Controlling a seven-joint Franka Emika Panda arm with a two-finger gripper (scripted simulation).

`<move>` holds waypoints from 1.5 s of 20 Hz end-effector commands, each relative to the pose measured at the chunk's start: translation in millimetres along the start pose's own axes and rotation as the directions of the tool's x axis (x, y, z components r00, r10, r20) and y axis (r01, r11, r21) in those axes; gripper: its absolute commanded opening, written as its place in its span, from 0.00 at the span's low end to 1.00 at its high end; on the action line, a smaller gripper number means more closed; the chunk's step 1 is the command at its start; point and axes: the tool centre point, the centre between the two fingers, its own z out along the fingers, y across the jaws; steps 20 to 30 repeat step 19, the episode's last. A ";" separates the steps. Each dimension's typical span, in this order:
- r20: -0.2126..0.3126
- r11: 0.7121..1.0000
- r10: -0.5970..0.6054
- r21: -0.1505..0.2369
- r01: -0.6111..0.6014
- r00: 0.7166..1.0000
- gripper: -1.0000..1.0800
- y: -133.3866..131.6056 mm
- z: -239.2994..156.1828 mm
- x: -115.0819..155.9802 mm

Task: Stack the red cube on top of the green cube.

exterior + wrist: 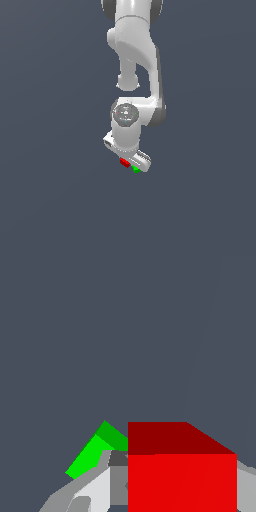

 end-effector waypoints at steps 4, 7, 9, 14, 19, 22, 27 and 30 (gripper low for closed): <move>-0.001 1.000 0.002 0.000 -0.002 1.000 0.00 -33.1 12.3 -19.0; -0.001 1.000 0.002 0.000 -0.002 1.000 0.00 -41.3 15.4 -23.2; -0.001 1.000 0.002 0.000 -0.002 1.000 0.00 -42.8 15.9 -23.9; -0.001 1.000 0.002 0.000 -0.002 1.000 0.96 -42.8 15.9 -23.9; -0.001 1.000 0.002 0.000 -0.002 1.000 0.96 -42.8 15.9 -23.9; -0.001 1.000 0.002 0.000 -0.002 1.000 0.96 -42.8 15.9 -23.9; -0.001 1.000 0.002 0.000 -0.002 1.000 0.96 -42.8 15.9 -23.9; -0.001 1.000 0.002 0.000 -0.002 1.000 0.96 -42.8 15.9 -23.9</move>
